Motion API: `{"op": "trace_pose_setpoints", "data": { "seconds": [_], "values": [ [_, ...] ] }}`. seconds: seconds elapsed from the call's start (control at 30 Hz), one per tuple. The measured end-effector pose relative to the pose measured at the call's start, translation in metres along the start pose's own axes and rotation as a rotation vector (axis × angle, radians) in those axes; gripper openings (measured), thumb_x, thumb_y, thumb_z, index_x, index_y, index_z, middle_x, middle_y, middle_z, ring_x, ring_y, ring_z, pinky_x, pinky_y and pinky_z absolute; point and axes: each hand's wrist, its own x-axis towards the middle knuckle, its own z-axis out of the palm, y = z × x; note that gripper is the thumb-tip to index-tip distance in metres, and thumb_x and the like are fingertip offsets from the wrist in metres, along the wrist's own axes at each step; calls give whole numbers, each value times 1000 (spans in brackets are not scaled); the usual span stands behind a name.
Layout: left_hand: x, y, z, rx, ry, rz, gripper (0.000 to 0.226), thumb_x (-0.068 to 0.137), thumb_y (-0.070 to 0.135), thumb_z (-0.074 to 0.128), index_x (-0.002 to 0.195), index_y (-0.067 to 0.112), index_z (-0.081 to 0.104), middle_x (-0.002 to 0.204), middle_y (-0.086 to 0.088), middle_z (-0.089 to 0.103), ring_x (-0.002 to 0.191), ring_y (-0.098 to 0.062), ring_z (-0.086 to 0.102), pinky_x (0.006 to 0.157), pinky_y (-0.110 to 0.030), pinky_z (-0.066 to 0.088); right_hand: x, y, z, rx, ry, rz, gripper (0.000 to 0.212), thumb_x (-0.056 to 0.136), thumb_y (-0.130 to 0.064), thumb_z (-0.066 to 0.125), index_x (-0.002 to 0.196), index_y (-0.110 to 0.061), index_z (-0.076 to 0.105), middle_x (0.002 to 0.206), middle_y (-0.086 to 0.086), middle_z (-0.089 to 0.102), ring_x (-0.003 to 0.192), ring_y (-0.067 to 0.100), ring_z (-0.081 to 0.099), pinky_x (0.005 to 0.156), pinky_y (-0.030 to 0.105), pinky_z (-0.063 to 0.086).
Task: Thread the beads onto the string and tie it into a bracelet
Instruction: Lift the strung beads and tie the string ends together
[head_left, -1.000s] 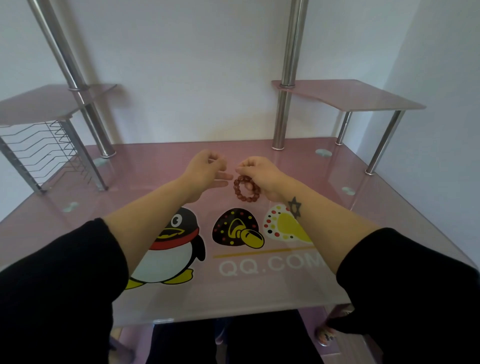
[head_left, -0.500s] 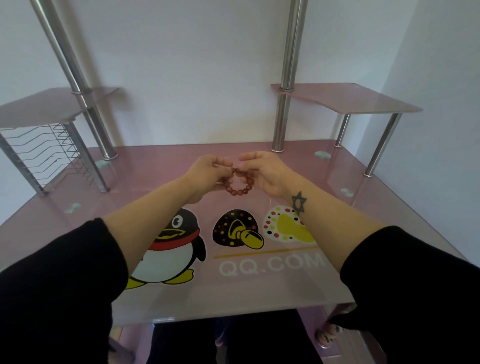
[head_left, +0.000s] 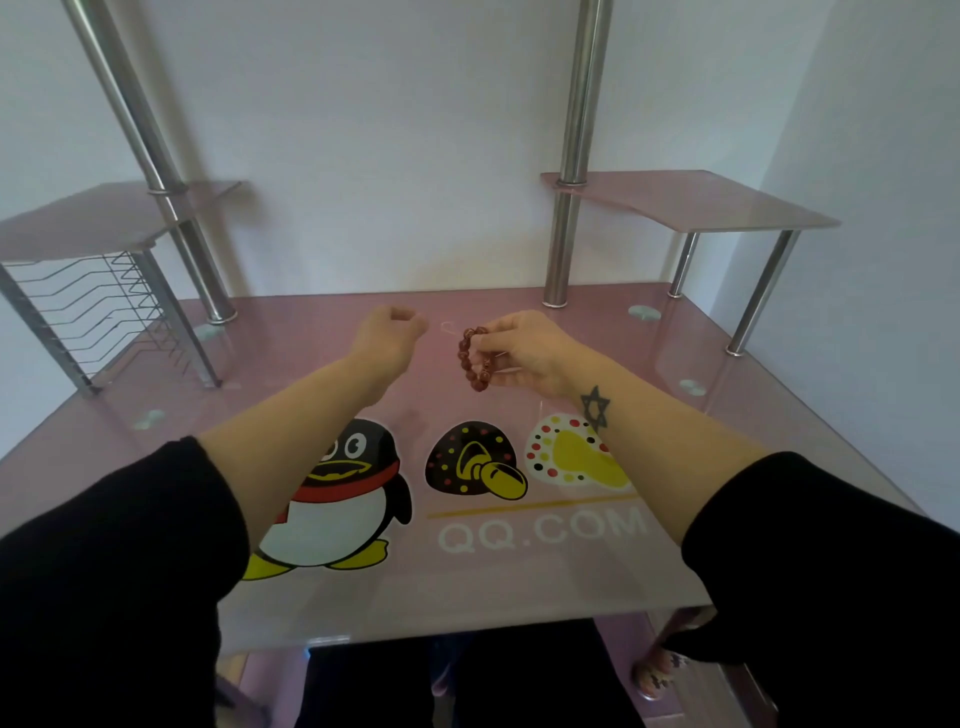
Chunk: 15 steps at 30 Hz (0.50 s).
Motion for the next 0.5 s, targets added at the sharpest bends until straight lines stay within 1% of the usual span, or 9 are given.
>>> {"op": "trace_pose_setpoints", "data": {
  "seconds": [0.03,0.1,0.17,0.23,0.3,0.37,0.43,0.5],
  "values": [
    [1,-1,-2,-19,22,56,30,95,23,59,123,12,55,109,-9,60,99,-24,59,92,-41,52,0,0,-1,7,9,8,8,88,-7,63,97,-5,64,76,8,67,69,21,64,79,39,56],
    [0,-2,-5,-56,3,168,22,88,16,68,109,13,62,99,-7,63,89,-22,61,82,-34,55,-1,0,-2,15,28,19,9,89,-9,63,97,-5,65,74,7,67,69,20,64,76,36,56],
    [-3,-1,-4,-13,-17,286,19,83,18,75,99,16,66,87,-3,64,78,-18,62,73,-29,55,-1,0,0,27,41,22,15,89,-11,65,100,-3,65,75,8,67,70,20,64,74,35,56],
    [-6,1,0,69,-22,391,17,80,21,78,93,19,67,83,-1,64,74,-14,61,69,-27,54,-1,0,2,31,53,24,21,88,-14,66,105,-1,66,76,8,68,70,20,64,69,33,55],
    [-8,3,6,172,-41,455,18,78,23,79,93,22,68,84,3,65,75,-10,62,68,-23,52,-2,-1,4,29,51,24,22,88,-18,67,102,-2,67,74,6,68,67,18,63,66,31,54],
    [-9,3,10,288,-46,503,24,76,25,80,98,22,69,87,5,66,77,-8,63,68,-21,49,-2,-2,5,17,40,15,21,88,-20,67,98,-2,69,76,6,69,69,18,63,69,31,54],
    [-10,4,13,325,-38,515,26,76,24,79,100,18,70,87,4,69,78,-8,64,70,-22,52,-3,-4,5,5,26,9,17,89,-21,66,92,-4,69,76,6,68,69,18,62,70,31,55],
    [-10,5,15,323,-36,509,22,79,22,77,99,16,71,82,6,70,74,-4,64,71,-22,53,-4,-4,4,-16,8,2,16,90,-23,65,87,-7,69,72,4,67,63,14,61,69,30,54]
  ]
}}
